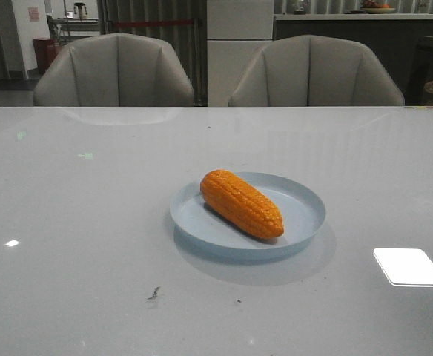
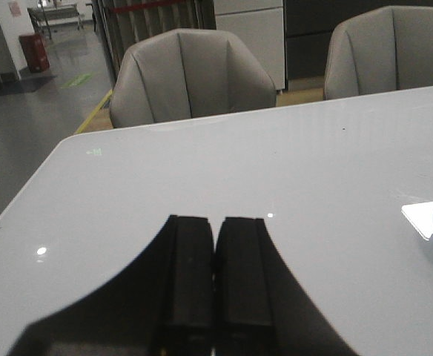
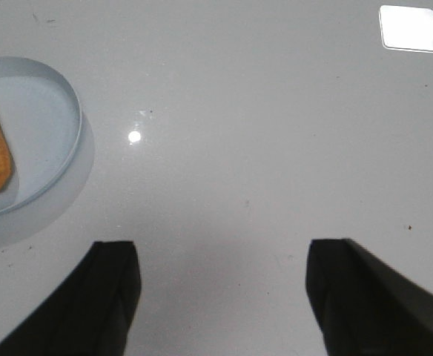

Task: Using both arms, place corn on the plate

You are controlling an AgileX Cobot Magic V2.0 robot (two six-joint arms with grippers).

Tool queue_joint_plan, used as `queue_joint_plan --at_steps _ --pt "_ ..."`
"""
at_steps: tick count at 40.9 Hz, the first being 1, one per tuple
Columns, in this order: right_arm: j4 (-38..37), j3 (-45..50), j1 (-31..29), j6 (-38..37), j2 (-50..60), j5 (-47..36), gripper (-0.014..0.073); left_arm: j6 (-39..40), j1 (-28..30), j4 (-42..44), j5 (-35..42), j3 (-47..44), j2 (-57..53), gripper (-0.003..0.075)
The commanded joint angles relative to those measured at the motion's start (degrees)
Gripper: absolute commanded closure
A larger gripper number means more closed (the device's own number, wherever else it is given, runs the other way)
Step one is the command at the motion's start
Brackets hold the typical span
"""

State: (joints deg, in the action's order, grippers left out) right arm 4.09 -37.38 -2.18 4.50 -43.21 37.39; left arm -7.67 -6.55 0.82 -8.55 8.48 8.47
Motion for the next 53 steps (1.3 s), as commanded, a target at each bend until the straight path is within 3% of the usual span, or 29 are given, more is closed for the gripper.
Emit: queue_joint_plan --at_steps 1,5,13,19,53 --pt "0.1 -1.5 0.1 0.2 0.3 -4.0 0.0015 0.4 0.0 -0.8 6.1 -1.7 -5.6 0.0627" --pt "0.1 -1.5 0.1 0.2 0.3 -4.0 0.0015 0.4 0.0 -0.8 7.1 -5.5 -10.5 0.0627" --pt "0.1 -1.5 0.1 0.2 0.3 -4.1 0.0015 0.4 0.0 -0.8 13.2 -11.3 -9.2 0.0627" --pt "0.1 -1.5 0.1 0.2 0.3 -4.1 0.0015 0.4 0.0 -0.8 8.5 -11.2 -9.2 0.0627" --pt "-0.1 -1.5 0.8 0.2 2.5 -5.1 0.0023 0.4 0.0 -0.8 8.5 -11.2 -9.2 0.0627"
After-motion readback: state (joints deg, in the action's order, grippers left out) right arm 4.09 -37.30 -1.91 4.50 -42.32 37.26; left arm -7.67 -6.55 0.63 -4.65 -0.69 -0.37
